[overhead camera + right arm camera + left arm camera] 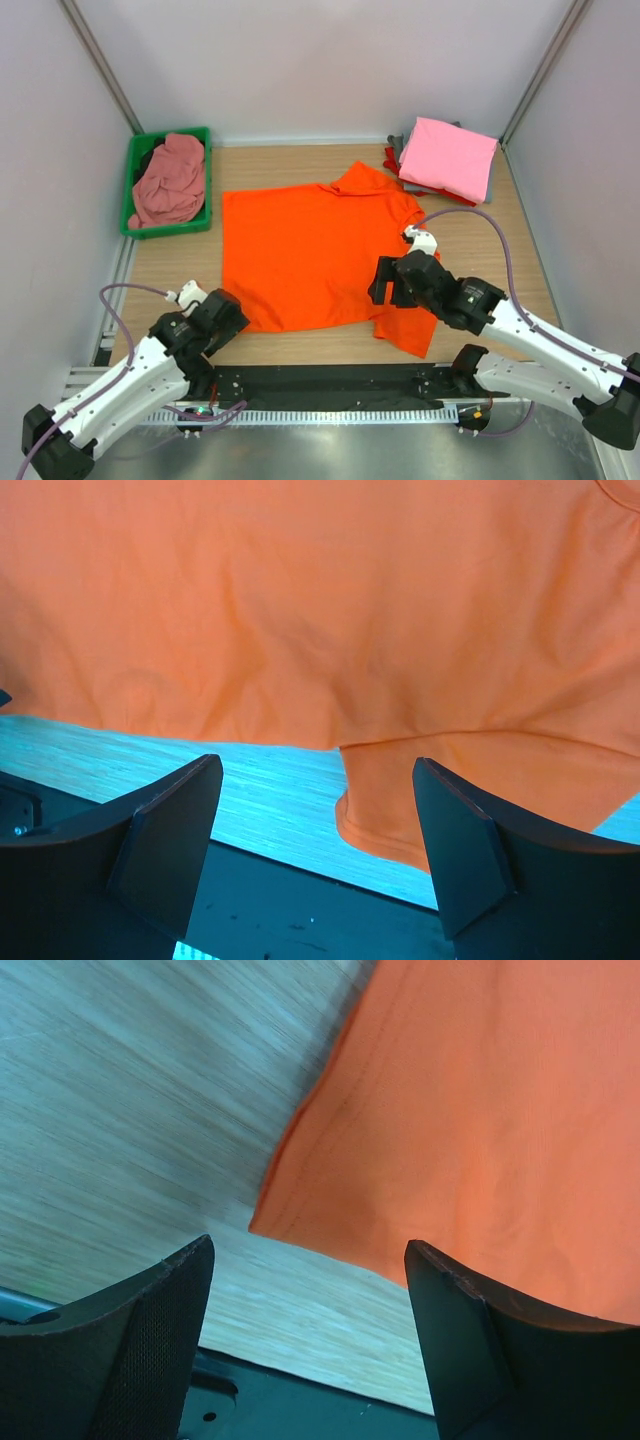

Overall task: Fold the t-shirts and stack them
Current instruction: Fold the tshirt

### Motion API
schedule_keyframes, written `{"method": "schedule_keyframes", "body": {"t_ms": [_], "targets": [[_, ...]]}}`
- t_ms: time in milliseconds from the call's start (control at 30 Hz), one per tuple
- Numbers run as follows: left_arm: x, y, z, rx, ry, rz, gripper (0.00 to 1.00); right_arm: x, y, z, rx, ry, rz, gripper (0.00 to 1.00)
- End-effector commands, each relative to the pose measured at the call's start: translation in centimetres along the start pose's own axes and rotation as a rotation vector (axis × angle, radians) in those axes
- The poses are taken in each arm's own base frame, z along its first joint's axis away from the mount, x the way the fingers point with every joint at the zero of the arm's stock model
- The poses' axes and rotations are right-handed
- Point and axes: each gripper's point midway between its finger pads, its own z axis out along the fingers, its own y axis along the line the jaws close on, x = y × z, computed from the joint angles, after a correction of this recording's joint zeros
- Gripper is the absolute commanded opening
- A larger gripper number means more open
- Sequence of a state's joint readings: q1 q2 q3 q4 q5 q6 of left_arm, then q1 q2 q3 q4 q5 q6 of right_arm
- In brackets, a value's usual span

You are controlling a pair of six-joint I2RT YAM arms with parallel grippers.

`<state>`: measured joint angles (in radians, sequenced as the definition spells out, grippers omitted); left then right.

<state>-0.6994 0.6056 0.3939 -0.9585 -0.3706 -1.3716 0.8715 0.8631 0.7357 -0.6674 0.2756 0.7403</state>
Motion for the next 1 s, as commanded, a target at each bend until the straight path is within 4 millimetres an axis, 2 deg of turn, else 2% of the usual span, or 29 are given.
{"method": "schedule_keyframes", "body": {"t_ms": [0, 67, 267, 300, 367, 467, 500, 567, 600, 667, 800, 867, 967], "targets": [[-1.4, -0.2, 0.5, 0.019, -0.094, -0.136, 0.78, 0.4, -1.1, -0.3, 0.035, -0.009, 0.02, 0.83], [-1.4, 0.3, 1.1, 0.009, -0.108, -0.145, 0.77, 0.6, -1.2, -0.4, 0.03, -0.013, 0.023, 0.83], [-1.6, -0.1, 1.6, 0.028, -0.127, -0.162, 0.72, 1.3, -1.3, 0.2, 0.028, 0.007, 0.026, 0.84], [-1.6, 0.0, 1.7, 0.018, -0.129, -0.159, 0.68, 1.4, -1.4, 0.2, 0.03, 0.007, 0.024, 0.83], [-1.6, -0.5, 1.8, 0.028, -0.128, -0.156, 0.59, 1.4, -1.7, 0.2, 0.042, 0.002, 0.028, 0.83], [-1.6, -1.0, 2.0, 0.037, -0.126, -0.146, 0.34, 1.2, -3.5, 0.1, 0.136, -0.021, 0.048, 0.82], [-1.7, -1.1, 2.0, 0.034, -0.126, -0.142, 0.21, 1.2, -3.9, 0.0, 0.171, -0.026, 0.09, 0.82], [-1.9, -1.3, 1.7, 0.033, -0.131, -0.133, 0.11, 1.4, -5.8, -0.2, 0.28, -0.038, 0.129, 0.81], [-2.1, -1.3, 1.6, 0.031, -0.141, -0.125, 0.01, 1.9, -6.5, 0.0, 0.325, -0.027, 0.152, 0.81], [-3.1, -1.1, 0.9, 0.02, -0.177, -0.121, 0.0, 3.6, -7.4, 0.4, 0.382, 0.012, 0.192, 0.81], [-4.3, -1.4, -0.2, 0.052, -0.223, -0.118, 0.0, 7.7, -9.4, 0.9, 0.517, 0.113, 0.148, 0.78], [-4.3, -1.5, -0.3, 0.069, -0.223, -0.118, 0.0, 9.4, -9.5, 1.0, 0.539, 0.141, 0.165, 0.78], [-4.3, -1.4, -0.3, 0.074, -0.223, -0.1, 0.0, 10.8, -8.8, 0.7, 0.526, 0.141, 0.195, 0.7]]}}
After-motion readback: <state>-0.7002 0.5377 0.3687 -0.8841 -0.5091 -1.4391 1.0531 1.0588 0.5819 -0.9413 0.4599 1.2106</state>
